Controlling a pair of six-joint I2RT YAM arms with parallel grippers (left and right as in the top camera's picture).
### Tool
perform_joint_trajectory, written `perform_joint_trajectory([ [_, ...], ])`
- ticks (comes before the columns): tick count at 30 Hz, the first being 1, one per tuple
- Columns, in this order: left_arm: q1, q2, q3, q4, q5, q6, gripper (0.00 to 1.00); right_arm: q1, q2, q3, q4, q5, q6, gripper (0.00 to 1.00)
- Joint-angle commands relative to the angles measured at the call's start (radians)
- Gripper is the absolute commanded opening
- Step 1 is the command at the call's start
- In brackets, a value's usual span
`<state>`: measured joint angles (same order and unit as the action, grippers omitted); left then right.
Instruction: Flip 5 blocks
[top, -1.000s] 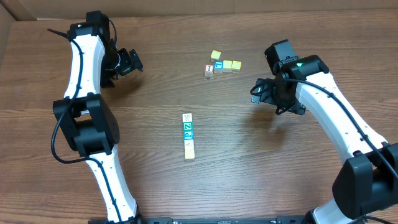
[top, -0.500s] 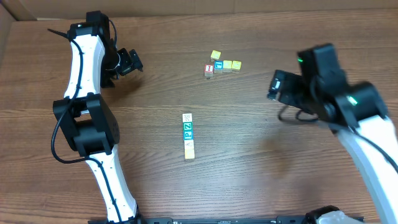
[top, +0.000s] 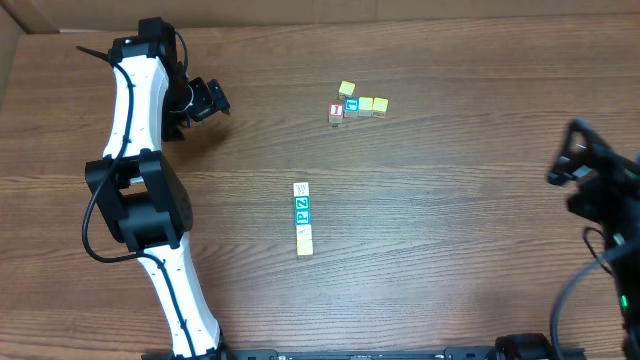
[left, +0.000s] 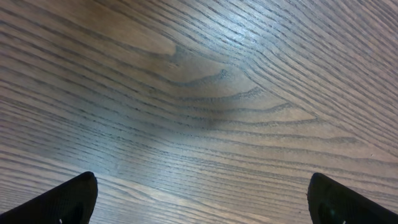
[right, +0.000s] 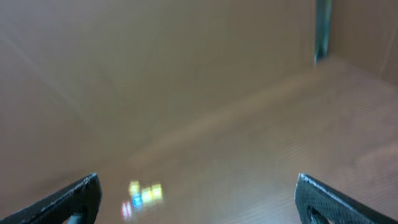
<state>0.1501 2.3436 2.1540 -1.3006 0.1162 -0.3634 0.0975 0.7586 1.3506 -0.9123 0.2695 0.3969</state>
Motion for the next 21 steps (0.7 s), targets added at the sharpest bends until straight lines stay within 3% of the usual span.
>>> perform_joint_trajectory([
  [1,-0.007,0.005,0.022,0.0,0.004,0.005,1.0,-0.05,-0.138,-0.134,0.112,-0.011,-0.036,1.0],
  [11,-0.007,0.005,0.022,0.0,0.004,0.005,1.0,-0.122,-0.492,-0.551,0.51,-0.126,-0.117,1.0],
  [21,-0.007,0.005,0.022,0.0,0.004,0.005,1.0,-0.134,-0.657,-0.929,0.935,-0.231,-0.117,1.0],
])
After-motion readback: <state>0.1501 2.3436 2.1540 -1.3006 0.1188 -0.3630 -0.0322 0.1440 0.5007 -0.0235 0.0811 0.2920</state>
